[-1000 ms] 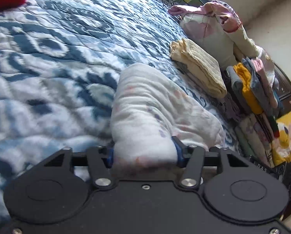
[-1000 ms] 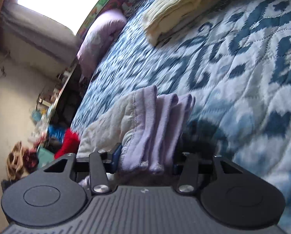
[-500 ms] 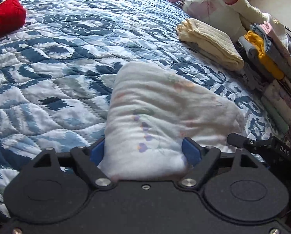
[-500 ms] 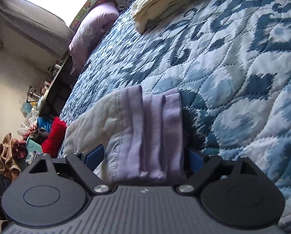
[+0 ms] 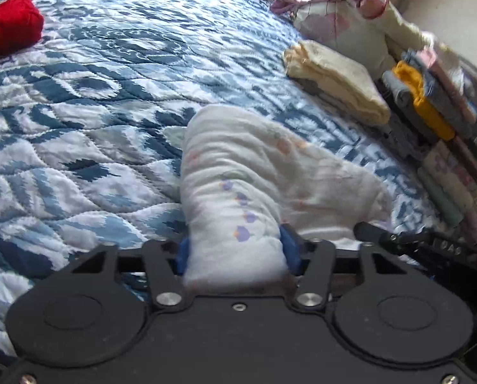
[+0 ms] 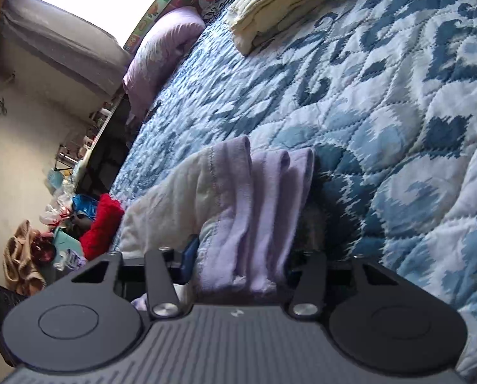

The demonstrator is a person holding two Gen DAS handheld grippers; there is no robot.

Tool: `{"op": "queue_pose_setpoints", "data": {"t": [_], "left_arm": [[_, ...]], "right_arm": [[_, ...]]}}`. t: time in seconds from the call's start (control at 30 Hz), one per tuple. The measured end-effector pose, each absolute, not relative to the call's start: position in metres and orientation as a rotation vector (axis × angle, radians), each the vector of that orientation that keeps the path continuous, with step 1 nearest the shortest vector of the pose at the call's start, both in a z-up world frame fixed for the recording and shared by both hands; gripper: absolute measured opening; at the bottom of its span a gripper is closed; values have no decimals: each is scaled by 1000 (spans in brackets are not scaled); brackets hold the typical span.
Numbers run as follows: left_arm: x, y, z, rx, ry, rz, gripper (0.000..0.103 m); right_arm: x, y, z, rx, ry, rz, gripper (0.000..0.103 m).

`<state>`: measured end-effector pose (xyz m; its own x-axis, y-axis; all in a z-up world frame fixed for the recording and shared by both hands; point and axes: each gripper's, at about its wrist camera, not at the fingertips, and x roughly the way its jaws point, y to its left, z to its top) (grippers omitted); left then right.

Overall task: Fold clothes
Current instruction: 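Carry the folded garment with both tools toward the red knit item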

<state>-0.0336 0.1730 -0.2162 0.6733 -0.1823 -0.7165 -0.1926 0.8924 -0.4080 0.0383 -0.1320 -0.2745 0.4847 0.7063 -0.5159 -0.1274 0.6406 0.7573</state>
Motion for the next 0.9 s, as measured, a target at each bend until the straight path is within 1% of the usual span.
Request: {"op": "queue_pose_setpoints", "data": {"t": [0.1, 0.43, 0.9], "left_arm": [[-41, 181, -207, -518, 821, 8, 47], [-63, 231, -190, -645, 750, 97, 47], [-89, 343, -172, -804, 595, 277, 47]], "right_arm": [[36, -126, -262, 688, 919, 596, 46], [50, -73, -227, 616, 908, 724, 46], [106, 76, -192, 509, 948, 942, 46]]}}
